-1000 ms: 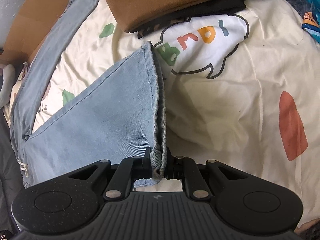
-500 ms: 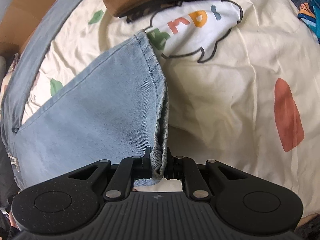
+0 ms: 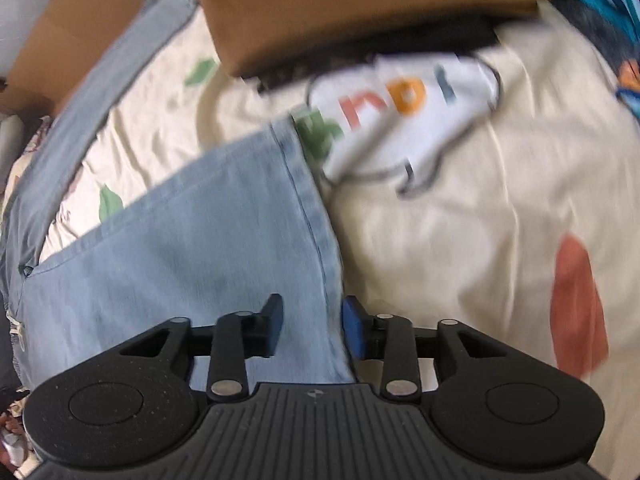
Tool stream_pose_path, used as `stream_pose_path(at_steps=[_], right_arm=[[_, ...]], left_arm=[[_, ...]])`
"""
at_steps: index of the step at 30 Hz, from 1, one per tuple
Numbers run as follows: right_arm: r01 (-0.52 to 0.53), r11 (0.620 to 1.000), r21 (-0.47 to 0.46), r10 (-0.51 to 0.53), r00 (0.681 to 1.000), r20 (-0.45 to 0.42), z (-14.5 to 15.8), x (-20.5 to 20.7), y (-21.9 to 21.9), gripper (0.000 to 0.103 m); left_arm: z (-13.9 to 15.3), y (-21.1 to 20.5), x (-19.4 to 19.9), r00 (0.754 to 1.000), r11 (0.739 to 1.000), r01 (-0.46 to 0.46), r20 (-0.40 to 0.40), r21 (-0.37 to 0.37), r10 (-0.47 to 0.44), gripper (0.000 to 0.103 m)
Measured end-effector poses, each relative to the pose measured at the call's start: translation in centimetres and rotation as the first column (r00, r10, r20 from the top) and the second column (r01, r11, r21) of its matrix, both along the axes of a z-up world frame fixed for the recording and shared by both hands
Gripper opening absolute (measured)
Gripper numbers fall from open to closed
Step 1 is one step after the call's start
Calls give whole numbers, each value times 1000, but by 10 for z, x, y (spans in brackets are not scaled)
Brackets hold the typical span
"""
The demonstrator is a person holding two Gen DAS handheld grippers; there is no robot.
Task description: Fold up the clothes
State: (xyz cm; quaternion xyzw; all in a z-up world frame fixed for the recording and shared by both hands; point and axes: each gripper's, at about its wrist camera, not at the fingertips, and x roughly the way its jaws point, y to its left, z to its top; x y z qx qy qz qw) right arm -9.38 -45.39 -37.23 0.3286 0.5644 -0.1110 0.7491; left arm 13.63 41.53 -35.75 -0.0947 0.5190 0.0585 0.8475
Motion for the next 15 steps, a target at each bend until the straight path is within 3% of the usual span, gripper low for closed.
stream_pose_path(at_steps=[6,12,15], right_arm=[[-40,997,-70,44,997,61,-2,37,-2,40],[-101,981,-168,116,990,82,-4,78,-4,54],[-127,973,-194,142,988,67,-10,93,-6,55]], left_arm=[[-2,-27,-3,996,996,87,-5,24,-87,33],[-12,-57,-1,988,988,150,-23,21,-150,33],[-18,-72,0,983,983,179,-34,26,-178,33]])
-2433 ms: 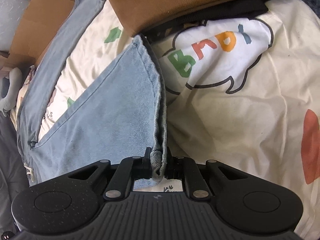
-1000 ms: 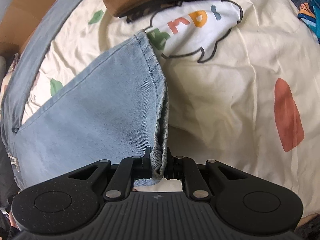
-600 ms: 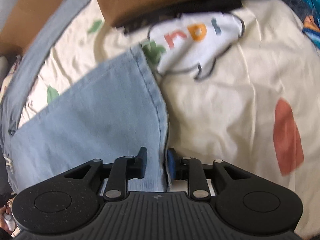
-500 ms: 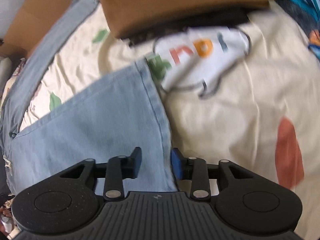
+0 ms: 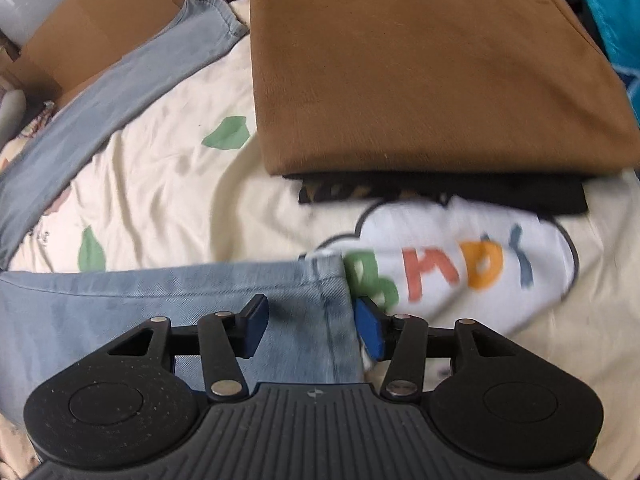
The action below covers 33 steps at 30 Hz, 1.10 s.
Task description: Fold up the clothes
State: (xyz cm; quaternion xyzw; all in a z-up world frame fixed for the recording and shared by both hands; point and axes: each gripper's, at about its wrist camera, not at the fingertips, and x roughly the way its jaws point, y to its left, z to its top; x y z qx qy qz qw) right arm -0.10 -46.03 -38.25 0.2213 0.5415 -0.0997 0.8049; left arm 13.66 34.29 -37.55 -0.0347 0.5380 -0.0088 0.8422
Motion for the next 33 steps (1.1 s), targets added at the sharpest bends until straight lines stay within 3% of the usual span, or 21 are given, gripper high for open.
stream_pose_path(at_steps=[7,11,21,25,33], right_arm=[[-45,999,-23,45,999,-6,-13,14,-1,54],[-93,994,-56,92,996,-22,-13,17,4,10],[-22,994,-106,17,999,-50,-3,8,-2,3],[-19,993,-115,10,997,-82,-11,14,0,3],[-65,985,-160,52,995,-82,4,11,9,14]], left_arm=[[-10,-32,4,998,998,66,-8,6,-66,33],[-14,-51,4,994,994,107,-6,12,-107,34],[-20,-96,0,978,978,209,7,-7,-209,34],[-26,-117,5,972,972,235,7,5,-235,45],[-27,-134,40,974,975,223,36,18,-224,45]])
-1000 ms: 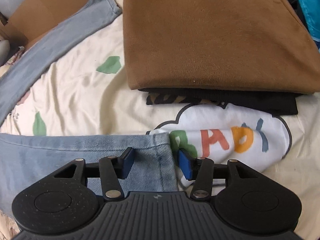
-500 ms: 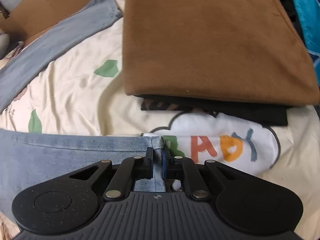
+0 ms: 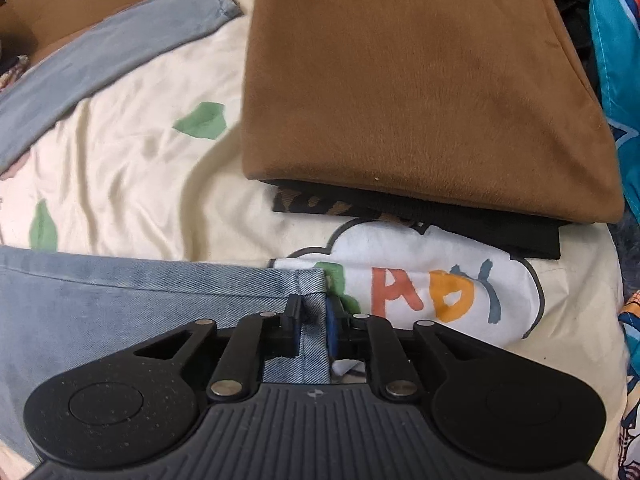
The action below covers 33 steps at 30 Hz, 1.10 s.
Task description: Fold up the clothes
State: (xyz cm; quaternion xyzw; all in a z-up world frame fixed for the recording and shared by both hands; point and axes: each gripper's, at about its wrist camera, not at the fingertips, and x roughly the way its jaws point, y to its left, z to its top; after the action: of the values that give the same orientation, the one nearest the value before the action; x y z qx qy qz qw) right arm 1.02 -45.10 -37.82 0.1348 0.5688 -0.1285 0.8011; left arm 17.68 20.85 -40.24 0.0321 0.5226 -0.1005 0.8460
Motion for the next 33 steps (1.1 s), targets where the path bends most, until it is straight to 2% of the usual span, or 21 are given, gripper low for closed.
stream_pose_path(at_steps=[4,7,9,10,12,14,17,23,28,33], right_arm=[[-13,1000,-4,13,998,56,21,-8,3,15],[-31,999,40,27,995,95,30,-14,9,15],[-50,997,63,43,993,109,32,-16,16,15],[-63,995,71,55,993,109,31,-16,21,15],[-84,992,93,74,991,108,28,-18,28,15],[-94,990,108,83,991,103,23,-19,32,15],[-97,985,140,83,991,102,18,-23,37,15],[-138,975,176,119,986,115,10,-33,51,15],[-186,964,190,163,978,128,7,-44,54,15],[-206,959,195,183,975,129,3,-53,51,15]], left_arm=[[0,3,24,1000,1000,-17,2,1,17,45],[-2,7,45,1000,1000,-15,-25,27,16,38],[6,10,56,1000,999,-20,-20,45,21,38],[14,15,62,999,998,-45,-16,34,45,35],[34,27,68,997,996,-78,-7,-46,77,35],[53,33,72,998,995,-64,19,-82,66,35],[82,47,68,999,999,-27,39,-42,29,35],[130,101,48,996,997,-83,19,0,83,35],[164,136,15,994,993,-110,1,35,110,35],[179,155,-5,990,990,-139,-17,35,140,35]])
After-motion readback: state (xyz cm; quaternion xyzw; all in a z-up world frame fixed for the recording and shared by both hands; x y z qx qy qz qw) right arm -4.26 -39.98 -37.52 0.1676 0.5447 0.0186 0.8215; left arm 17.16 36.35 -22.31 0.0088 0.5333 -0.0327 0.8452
